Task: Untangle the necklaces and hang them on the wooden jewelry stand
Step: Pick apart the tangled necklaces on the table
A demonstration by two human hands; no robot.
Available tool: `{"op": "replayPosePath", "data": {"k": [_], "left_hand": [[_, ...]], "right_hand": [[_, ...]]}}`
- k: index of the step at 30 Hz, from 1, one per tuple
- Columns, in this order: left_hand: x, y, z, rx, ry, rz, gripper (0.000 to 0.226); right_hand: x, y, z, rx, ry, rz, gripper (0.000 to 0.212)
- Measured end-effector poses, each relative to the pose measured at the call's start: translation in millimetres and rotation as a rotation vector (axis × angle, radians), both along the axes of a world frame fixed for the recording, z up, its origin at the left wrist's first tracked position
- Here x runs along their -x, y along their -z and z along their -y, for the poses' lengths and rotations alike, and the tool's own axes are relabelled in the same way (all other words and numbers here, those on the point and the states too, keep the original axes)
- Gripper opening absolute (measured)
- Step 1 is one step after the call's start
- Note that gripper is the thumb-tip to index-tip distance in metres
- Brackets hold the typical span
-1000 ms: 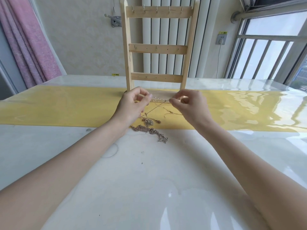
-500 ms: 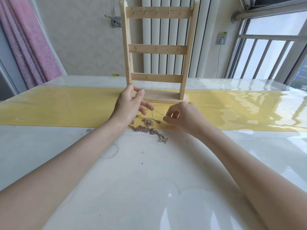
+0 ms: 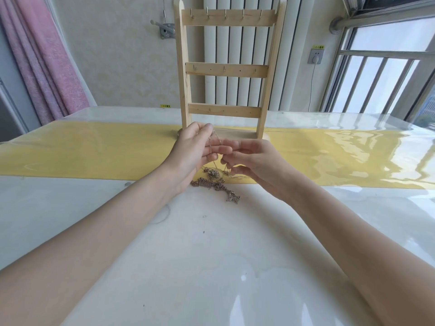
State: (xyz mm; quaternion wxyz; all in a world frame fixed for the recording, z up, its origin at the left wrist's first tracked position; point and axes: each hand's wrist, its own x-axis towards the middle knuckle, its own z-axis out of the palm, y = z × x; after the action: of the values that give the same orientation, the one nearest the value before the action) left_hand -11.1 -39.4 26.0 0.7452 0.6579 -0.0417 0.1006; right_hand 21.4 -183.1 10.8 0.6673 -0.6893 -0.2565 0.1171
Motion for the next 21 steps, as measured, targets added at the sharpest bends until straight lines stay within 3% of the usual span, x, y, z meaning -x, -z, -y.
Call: {"op": "replayPosePath", "data": {"k": [3,9,21], "left_hand": [[-0.3,-0.6,0.0,0.056,0.013,-0.011,0.021],[-1.1,0.1,-1.8,0.071,-0.026,-0.027,0.019],[-5.1,3.3,-3.6,0.05,-0.12,-0.047,0.025]], "right_hand": [[-1.8,0.6,0.5,0.004,0.047,0.004,0.02],[-1.5,0.3,1.1,0.087,0.129,0.077,0.011],[-3.7,0.1,2.6,0.119,0.187,0.022,0.011]]}}
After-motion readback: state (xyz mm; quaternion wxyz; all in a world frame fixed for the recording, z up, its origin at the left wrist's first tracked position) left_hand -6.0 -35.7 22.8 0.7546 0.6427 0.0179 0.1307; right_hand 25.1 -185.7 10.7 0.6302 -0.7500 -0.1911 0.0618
